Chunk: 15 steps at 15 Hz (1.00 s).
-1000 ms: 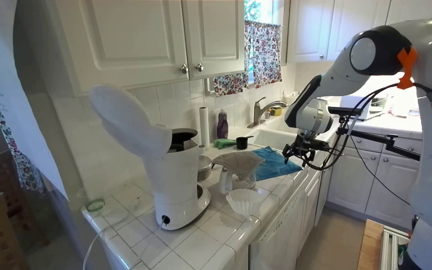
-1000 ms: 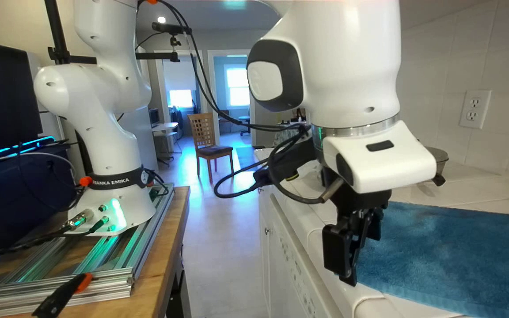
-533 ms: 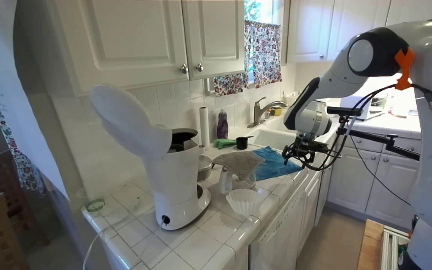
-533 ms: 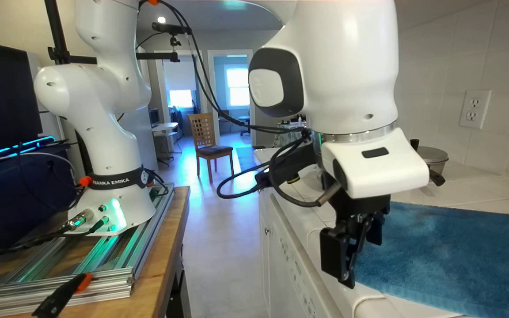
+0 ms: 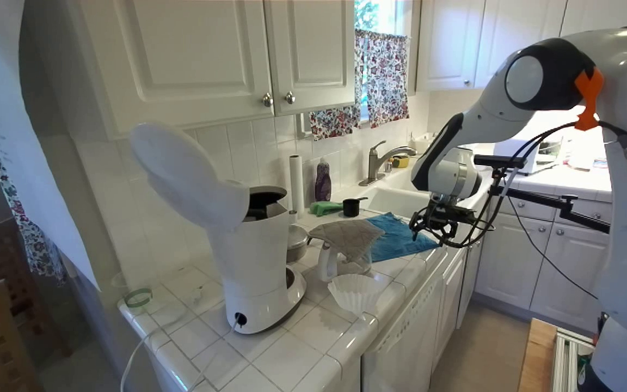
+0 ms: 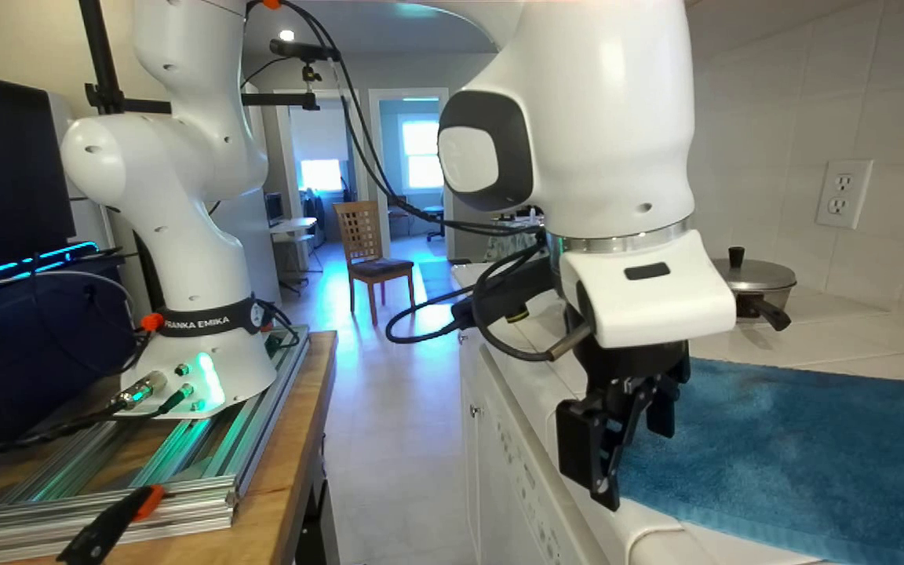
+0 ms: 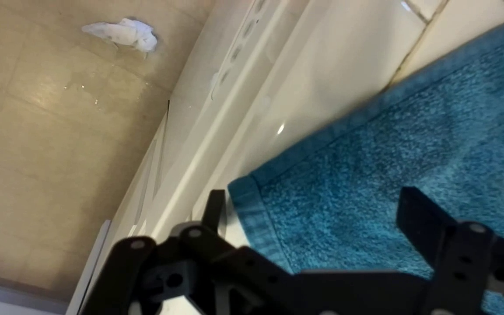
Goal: Fold the blue towel and put it on top of the bottle
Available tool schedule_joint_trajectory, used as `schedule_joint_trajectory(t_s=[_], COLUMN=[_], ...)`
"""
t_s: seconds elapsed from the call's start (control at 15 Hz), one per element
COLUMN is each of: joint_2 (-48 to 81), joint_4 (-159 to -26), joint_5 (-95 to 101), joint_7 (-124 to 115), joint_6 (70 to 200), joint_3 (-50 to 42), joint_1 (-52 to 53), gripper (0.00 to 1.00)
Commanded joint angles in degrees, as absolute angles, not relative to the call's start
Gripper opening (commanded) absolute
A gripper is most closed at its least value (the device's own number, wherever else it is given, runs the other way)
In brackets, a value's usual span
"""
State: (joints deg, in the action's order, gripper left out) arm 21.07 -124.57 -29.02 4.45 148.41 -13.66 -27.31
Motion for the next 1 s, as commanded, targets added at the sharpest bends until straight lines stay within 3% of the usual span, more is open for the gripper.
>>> schedule_joint_trajectory(t_s=[0.0, 0.13, 0.33, 0.93], joint_2=[19.5, 20.2, 20.4, 18.6], joint_4=[-126.9, -126.8, -127.1, -128.7], joint_5=[-26.6, -26.5, -26.2, -21.7], joint_7=[-0.1, -1.5, -3.3, -8.1], joint_6=[149.3, 150.1, 151.5, 152.9], joint_3=[-15.1, -15.4, -15.9, -18.2], joint_1=[-25.5, -25.1, -24.5, -23.1], gripper=[1.0, 0.97, 0.7, 0.1])
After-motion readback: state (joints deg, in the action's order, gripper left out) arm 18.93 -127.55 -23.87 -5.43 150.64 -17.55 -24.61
